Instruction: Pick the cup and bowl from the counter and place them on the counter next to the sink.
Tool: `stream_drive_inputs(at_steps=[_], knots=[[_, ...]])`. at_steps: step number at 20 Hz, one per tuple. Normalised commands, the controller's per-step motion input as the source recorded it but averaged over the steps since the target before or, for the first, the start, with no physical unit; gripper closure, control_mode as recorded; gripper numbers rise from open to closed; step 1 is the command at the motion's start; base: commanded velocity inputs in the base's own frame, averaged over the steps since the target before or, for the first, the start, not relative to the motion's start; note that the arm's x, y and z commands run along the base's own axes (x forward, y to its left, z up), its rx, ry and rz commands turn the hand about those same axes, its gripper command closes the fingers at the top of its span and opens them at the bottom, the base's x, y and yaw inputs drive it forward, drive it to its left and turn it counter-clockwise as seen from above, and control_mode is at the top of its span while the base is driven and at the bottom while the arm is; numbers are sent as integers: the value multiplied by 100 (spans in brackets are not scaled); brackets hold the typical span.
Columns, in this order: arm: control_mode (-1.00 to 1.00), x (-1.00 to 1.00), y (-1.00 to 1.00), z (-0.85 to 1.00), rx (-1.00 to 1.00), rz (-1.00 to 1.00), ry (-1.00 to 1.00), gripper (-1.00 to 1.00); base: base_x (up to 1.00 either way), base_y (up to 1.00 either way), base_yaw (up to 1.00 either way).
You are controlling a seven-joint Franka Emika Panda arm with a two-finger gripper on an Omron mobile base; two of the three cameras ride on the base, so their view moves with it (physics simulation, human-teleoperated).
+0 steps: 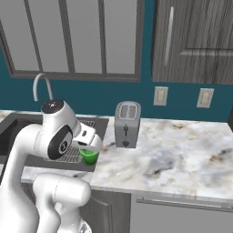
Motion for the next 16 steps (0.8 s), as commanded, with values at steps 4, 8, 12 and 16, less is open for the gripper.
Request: stream_drive_inputs(at_steps=[4,8,12,16], knots=[[-100,61,0,-40,-3,0,0,100,0,0,0],[-100,58,0,-40,-3,0,0,100,0,0,0],[-100,40,0,-35,-1,0,0,100,0,0,0],[-100,20,-2,-28,0,0,0,100,0,0,0]])
